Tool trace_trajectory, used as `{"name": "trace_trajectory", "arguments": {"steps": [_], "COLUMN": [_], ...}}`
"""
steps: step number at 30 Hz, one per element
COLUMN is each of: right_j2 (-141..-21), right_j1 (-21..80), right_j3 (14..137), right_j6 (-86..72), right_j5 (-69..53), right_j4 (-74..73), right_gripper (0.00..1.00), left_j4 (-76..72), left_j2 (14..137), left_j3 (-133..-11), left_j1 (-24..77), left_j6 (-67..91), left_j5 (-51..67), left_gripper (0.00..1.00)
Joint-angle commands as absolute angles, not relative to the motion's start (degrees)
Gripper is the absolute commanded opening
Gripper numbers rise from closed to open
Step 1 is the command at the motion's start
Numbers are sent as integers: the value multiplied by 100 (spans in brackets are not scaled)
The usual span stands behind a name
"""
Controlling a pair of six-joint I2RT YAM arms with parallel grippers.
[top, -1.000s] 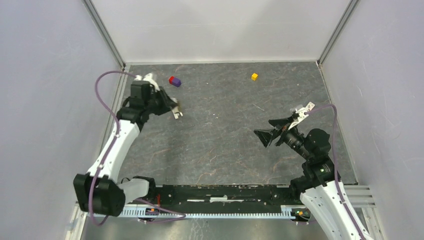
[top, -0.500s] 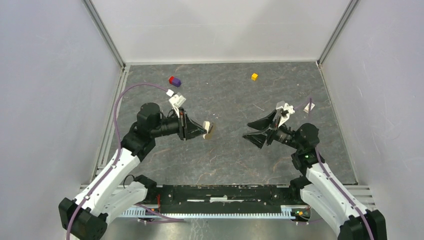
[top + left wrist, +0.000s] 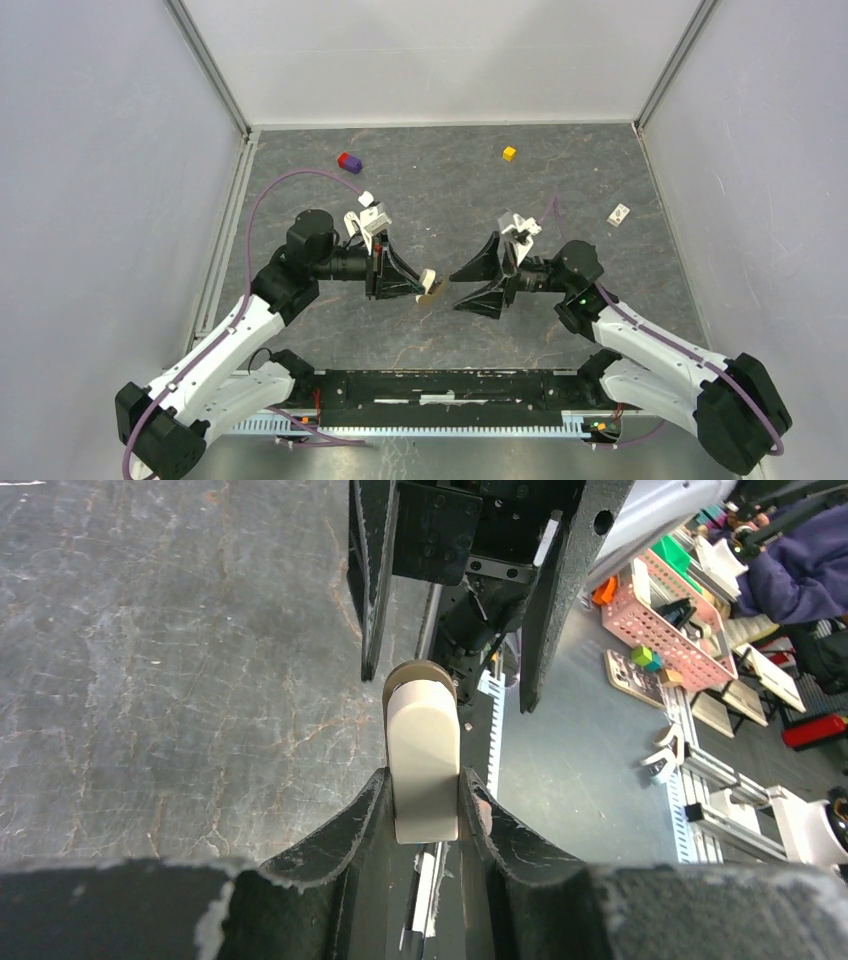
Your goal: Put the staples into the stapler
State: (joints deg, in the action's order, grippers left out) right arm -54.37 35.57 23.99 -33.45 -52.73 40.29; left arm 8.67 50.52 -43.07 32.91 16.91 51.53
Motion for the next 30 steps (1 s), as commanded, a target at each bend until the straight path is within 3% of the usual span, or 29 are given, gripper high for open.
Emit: {"name": "trace_trajectory", "arguments": {"steps": [1,7,12,17,18,21,24,26,28,30], "right_j2": [-5688,-6140,-6325,-6450,-6442,-6353,-6222,-6196,-6235,-6274], "right_j1": [3938,4295,4443,4530,4538,4542,4538,4544,4542,4542], "right_j3": [2851,3297,3480,3533,3526,3519,3559,3577,3597,3597], "right_j6": [-3066,-2941,-2835,-2659,-2616,-2281,-1957,-1897,-1913,-1981], "right_j5": [-5169,-5106,-5045,-5017,-5034,-5039,-5001,-5001,-5018,-5012], "right_j4": [4349,4122,3980,3656,3604,3163,2741,2638,2689,2772], "right_gripper": [76,81,63,38,38,55,57,52,35,28], "left_j4": [782,791,791,735,717,685,732,769,772,751], "left_j2": [5076,5162,5191,5124,5097,4995,4930,4919,4916,4942], "left_j3": [-4369,-4351,-4337,-4309,-4299,-4280,-4263,-4240,-4220,-4189], "left_j1": [3340,3357,3371,3367,3368,3368,3368,3368,3366,3370], "left_j6": [1283,1275,1232,1198,1191,1162,1124,1099,1107,1154], "left_j5": [5653,5843,5849,5811,5800,5779,5762,5765,5806,5864], "left_gripper": [2,2,2,2,2,2,2,2,2,2]}}
